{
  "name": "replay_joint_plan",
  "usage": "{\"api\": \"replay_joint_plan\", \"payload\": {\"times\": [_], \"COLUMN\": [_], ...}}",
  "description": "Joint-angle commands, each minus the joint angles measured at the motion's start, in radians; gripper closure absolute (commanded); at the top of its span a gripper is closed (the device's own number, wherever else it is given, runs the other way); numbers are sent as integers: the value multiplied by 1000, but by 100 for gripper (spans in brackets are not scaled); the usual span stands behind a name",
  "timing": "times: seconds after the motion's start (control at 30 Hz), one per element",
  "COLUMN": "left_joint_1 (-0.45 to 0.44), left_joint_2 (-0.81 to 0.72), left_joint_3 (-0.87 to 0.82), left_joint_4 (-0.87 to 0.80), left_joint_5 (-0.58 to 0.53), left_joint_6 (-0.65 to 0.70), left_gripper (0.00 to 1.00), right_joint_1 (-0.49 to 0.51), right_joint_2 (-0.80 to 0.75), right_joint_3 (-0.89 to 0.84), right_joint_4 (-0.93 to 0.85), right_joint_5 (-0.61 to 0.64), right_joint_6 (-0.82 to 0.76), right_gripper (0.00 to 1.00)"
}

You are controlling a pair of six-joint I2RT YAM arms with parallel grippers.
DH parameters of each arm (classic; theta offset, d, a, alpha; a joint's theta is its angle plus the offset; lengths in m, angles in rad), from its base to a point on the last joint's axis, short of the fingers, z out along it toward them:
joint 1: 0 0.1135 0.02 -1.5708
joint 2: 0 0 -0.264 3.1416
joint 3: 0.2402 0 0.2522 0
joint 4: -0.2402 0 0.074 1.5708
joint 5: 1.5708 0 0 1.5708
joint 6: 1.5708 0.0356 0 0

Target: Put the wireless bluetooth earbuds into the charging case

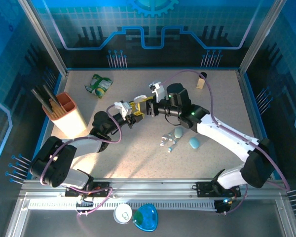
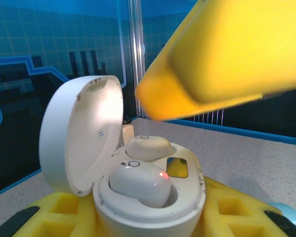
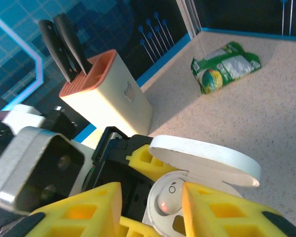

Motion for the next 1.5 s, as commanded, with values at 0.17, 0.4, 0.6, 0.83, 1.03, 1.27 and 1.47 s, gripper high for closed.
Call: {"api": "replay_joint_plan", "payload": {"times": [0.17, 0.4, 0.6, 0.83, 1.03, 1.27, 1.47], "left_joint_1": [-6, -6, -5, -5, -6, -5, -6], "left_joint_2": [17, -33, -56, -56, -22, 28, 53], "left_joint_3": [-9, -14, -14, -15, -16, -2, 22], "left_joint_4": [22, -85, -118, -56, 29, 186, 198], "left_joint_5": [20, 27, 33, -12, -15, 43, 75], "left_joint_6": [73, 189, 208, 99, 13, -106, -115], "left_gripper": [68, 68, 68, 67, 67, 68, 68], "right_joint_1": [-11, -24, -46, -54, -88, -203, -211], "right_joint_2": [-63, 58, 144, 148, 47, 7, 63], "right_joint_3": [8, 170, 258, 239, 130, -54, -114], "right_joint_4": [1, -216, -299, -341, -239, 58, 268], "right_joint_5": [5, 23, 0, -33, -34, -332, -483], "right_joint_6": [-64, -89, -72, -59, 14, 277, 450], "right_gripper": [59, 65, 67, 69, 58, 31, 30]}}
